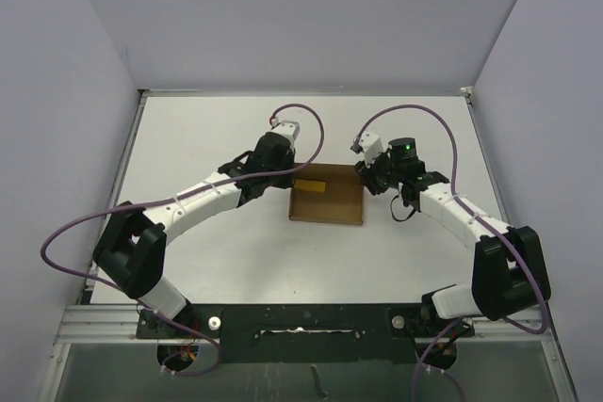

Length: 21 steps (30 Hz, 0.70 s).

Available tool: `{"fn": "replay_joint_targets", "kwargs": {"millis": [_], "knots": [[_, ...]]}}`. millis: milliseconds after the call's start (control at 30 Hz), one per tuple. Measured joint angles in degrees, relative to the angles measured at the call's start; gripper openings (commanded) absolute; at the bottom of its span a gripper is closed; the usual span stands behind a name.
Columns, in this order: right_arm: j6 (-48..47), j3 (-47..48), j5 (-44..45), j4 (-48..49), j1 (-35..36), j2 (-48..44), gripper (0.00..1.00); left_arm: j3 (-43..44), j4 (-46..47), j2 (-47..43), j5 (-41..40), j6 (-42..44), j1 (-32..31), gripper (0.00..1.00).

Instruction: Fold the paper box

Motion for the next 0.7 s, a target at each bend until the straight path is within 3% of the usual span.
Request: {"fn": "replay_joint_targets", "kwargs": {"millis": [100, 267, 467, 700], "knots": [[-0.13, 0.00, 1.60, 1.03, 0.20, 0.15, 0.09, 0.39, -0.02, 0.50, 0.33, 0.00, -0.02, 0.00], [-0.13, 0.00, 4.94, 1.57, 1.42, 0.59, 0.02, 0.81, -0.02, 0.76, 0.42, -0.04, 0.17, 0.00], [-0.26, 1.01, 8.41, 3.67, 3.26, 2.71, 0.00, 0.92, -0.24, 0.76, 0.39, -0.28, 0.61, 0.17], [-0.76, 3.45, 9.18, 5.38, 3.80, 5.57, 0.00, 0.46, 0.31, 0.46, 0.52, -1.44, 1.18, 0.44]]}}
